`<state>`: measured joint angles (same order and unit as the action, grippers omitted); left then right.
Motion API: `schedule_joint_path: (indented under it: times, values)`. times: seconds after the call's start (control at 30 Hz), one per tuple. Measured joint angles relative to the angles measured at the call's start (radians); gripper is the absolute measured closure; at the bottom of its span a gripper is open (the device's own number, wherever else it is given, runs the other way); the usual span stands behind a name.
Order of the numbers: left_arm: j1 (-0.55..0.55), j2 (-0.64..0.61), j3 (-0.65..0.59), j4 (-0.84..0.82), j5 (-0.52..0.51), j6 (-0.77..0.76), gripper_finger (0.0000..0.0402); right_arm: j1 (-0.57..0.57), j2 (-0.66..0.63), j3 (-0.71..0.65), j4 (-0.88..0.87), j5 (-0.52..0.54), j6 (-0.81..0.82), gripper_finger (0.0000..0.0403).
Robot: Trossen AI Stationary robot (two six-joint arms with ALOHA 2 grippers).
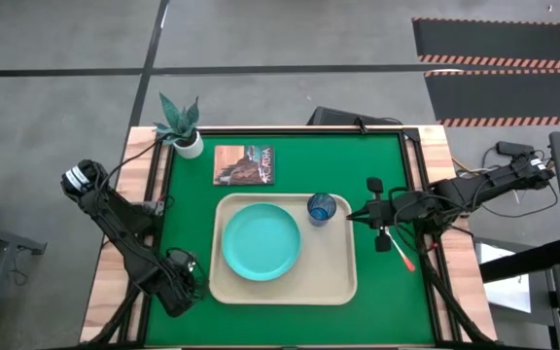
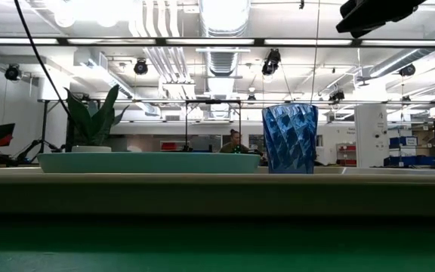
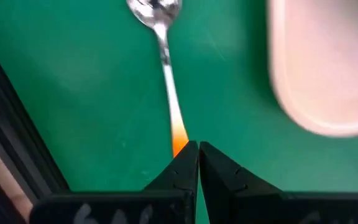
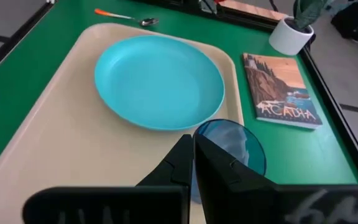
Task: Pick and place plate/cup/fork/spoon on tray
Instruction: Put the orange spoon in the right corner of the serving tray
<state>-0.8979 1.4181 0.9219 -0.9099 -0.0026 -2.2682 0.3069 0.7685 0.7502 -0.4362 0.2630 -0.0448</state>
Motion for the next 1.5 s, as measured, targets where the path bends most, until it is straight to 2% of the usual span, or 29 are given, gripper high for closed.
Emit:
schedule_joint_path:
  times: [0.3, 0.63, 0.77, 1.2, 1.5]
  values:
    - [-0.001, 0.003, -0.067, 0.01, -0.011, -0.027, 0.0394, 0.0, 0.0, 0.0, 0.0, 0.0, -0.001, 0.0394]
    - [-0.001, 0.003, -0.091, 0.012, -0.019, -0.026, 0.0285, 0.0, 0.0, -0.001, 0.0, 0.0, 0.006, 0.0394]
    - [-0.001, 0.003, -0.113, 0.016, -0.032, -0.027, 0.0257, 0.0, 0.0, -0.001, 0.0, 0.0, 0.008, 0.0394]
    - [-0.002, 0.004, -0.133, 0.046, -0.077, -0.028, 0.0252, 0.0, 0.0, -0.001, 0.0, 0.0, 0.021, 0.0394]
    - [-0.001, 0.084, -0.139, 0.047, -0.069, -0.024, 0.0252, 0.0, 0.0, -0.002, 0.0, 0.0, 0.019, 0.0394]
